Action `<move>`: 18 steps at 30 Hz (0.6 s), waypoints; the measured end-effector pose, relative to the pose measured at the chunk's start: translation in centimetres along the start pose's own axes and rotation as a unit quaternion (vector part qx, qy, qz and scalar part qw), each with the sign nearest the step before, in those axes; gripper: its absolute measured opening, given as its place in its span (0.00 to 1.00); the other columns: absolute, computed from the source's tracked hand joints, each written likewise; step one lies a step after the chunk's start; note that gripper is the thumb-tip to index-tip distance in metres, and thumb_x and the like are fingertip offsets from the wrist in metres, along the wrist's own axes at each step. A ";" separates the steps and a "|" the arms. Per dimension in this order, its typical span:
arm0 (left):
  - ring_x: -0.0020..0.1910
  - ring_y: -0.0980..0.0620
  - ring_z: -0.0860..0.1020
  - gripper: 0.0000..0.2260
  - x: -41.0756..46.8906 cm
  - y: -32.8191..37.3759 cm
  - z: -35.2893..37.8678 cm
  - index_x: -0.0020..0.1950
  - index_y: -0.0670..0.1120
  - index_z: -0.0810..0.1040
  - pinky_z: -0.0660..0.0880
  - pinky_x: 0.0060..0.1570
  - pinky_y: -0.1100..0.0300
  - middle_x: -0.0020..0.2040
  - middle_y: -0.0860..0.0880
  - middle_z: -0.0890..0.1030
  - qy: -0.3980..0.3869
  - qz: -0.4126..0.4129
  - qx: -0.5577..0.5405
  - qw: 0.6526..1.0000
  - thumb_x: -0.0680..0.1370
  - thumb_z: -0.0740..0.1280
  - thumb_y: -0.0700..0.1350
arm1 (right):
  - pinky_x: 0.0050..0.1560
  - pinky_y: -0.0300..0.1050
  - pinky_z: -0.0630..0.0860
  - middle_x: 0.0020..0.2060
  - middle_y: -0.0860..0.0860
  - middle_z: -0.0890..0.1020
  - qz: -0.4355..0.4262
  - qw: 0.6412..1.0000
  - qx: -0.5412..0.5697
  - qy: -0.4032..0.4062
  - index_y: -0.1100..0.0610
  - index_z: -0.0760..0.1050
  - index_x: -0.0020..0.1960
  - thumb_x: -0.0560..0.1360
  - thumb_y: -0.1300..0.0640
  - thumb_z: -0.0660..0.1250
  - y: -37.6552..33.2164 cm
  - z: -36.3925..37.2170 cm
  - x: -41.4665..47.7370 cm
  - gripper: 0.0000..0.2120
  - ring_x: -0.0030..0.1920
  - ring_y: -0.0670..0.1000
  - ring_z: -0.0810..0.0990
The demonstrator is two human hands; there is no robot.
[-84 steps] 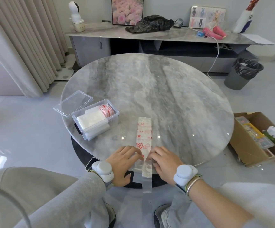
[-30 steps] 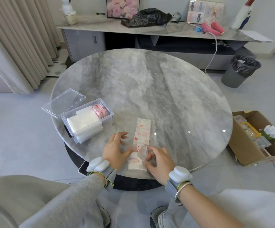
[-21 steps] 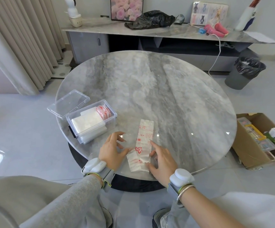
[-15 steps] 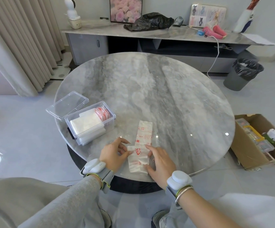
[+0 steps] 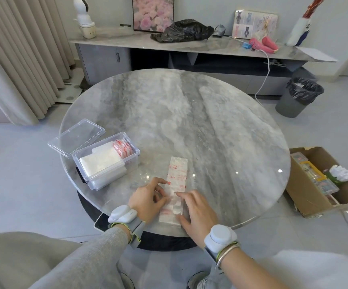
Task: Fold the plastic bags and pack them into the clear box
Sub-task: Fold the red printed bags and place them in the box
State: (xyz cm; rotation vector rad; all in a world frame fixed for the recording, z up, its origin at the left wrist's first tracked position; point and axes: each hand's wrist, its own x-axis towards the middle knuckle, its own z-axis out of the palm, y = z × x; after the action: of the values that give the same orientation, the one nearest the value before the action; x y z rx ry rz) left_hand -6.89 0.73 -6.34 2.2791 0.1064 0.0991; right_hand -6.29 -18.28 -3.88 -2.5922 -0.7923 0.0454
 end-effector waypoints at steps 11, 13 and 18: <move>0.38 0.59 0.74 0.10 -0.2 0.2 -0.1 0.50 0.54 0.75 0.76 0.37 0.57 0.50 0.59 0.71 0.016 0.044 0.102 0.994 0.72 0.73 0.49 | 0.38 0.38 0.72 0.45 0.45 0.74 -0.181 0.975 -0.129 0.024 0.49 0.76 0.46 0.65 0.43 0.71 -0.7 -1.3 -0.8 0.14 0.44 0.47 0.74; 0.40 0.59 0.74 0.06 -0.2 0.1 -0.1 0.46 0.53 0.77 0.77 0.38 0.55 0.46 0.58 0.74 0.012 0.055 0.094 0.994 0.72 0.73 0.47 | 0.41 0.41 0.74 0.46 0.46 0.76 -0.198 0.966 -0.167 0.022 0.50 0.78 0.47 0.64 0.43 0.71 -0.5 -0.9 -0.8 0.15 0.46 0.48 0.75; 0.40 0.60 0.75 0.04 -0.4 -0.3 -0.3 0.45 0.54 0.80 0.77 0.40 0.57 0.45 0.58 0.76 0.007 0.059 0.083 0.995 0.73 0.72 0.47 | 0.44 0.45 0.75 0.46 0.48 0.78 -0.239 0.945 -0.210 0.069 0.52 0.80 0.42 0.69 0.51 0.67 -0.4 -0.2 -0.6 0.06 0.48 0.51 0.76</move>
State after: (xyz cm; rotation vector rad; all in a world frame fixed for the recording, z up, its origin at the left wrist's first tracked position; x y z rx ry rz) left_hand -7.29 1.12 -6.42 2.4512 -0.0142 0.1752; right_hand -6.99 -18.41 -3.57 -2.6557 -1.4869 -0.4944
